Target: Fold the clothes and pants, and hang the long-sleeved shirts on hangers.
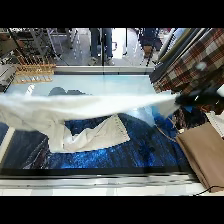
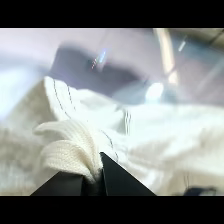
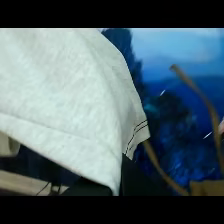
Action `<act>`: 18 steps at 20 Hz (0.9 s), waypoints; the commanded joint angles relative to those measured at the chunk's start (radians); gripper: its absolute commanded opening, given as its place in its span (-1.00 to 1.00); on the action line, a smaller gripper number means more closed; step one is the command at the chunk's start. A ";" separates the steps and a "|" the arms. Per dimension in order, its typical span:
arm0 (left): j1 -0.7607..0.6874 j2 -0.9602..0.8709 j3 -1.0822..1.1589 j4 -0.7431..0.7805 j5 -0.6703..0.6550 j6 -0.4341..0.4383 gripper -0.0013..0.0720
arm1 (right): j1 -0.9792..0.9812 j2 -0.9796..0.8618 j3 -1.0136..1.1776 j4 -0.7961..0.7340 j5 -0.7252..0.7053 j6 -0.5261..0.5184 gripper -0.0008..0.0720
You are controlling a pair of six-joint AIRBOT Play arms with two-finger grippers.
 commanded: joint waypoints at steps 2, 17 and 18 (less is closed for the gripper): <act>0.030 -0.027 -0.323 0.467 -0.079 0.108 -0.90 | 0.021 0.207 -0.581 0.013 0.037 -0.116 -0.90; 0.040 -0.089 0.085 0.306 0.246 -0.211 0.51 | -0.231 0.226 -0.521 0.101 -0.071 0.164 0.79; 0.029 -0.106 0.085 0.269 0.237 -0.208 0.51 | -0.261 0.193 -0.523 0.142 -0.041 0.162 0.79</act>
